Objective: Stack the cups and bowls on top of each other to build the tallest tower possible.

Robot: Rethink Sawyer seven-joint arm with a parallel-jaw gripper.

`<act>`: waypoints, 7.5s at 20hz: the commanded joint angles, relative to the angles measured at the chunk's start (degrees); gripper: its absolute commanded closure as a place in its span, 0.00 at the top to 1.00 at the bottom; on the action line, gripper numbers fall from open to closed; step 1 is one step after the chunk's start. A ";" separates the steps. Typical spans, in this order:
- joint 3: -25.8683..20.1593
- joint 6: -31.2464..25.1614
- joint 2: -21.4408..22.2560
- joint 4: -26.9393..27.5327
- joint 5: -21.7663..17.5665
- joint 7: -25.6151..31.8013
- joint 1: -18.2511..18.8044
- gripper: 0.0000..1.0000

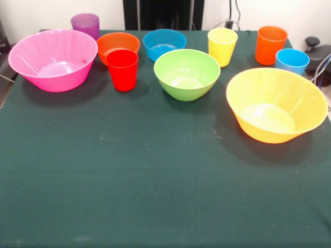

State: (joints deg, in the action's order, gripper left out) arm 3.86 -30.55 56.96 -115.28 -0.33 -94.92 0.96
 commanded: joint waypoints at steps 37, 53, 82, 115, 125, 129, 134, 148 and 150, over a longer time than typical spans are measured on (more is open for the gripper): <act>-1.77 15.15 -19.16 7.40 -1.19 -6.01 3.06 1.00; -1.06 16.63 -20.60 8.34 -1.25 -6.85 2.19 1.00; -5.05 20.08 -21.74 6.84 -1.50 -6.16 3.58 1.00; 2.32 23.49 -22.28 7.87 0.73 -9.64 -2.59 1.00; -1.16 21.85 -23.70 6.73 2.72 -10.46 -0.17 1.00; -1.24 22.91 -25.13 7.11 3.44 -10.80 -0.64 1.00; -1.78 22.84 -25.72 6.72 3.79 -10.54 -0.33 1.00; -7.35 26.01 -26.92 4.03 4.38 -12.09 2.14 1.00; -7.71 26.43 -27.21 3.89 4.47 -12.32 2.04 1.00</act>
State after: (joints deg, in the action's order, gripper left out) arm 4.06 -7.33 31.62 -110.09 1.92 -94.92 2.13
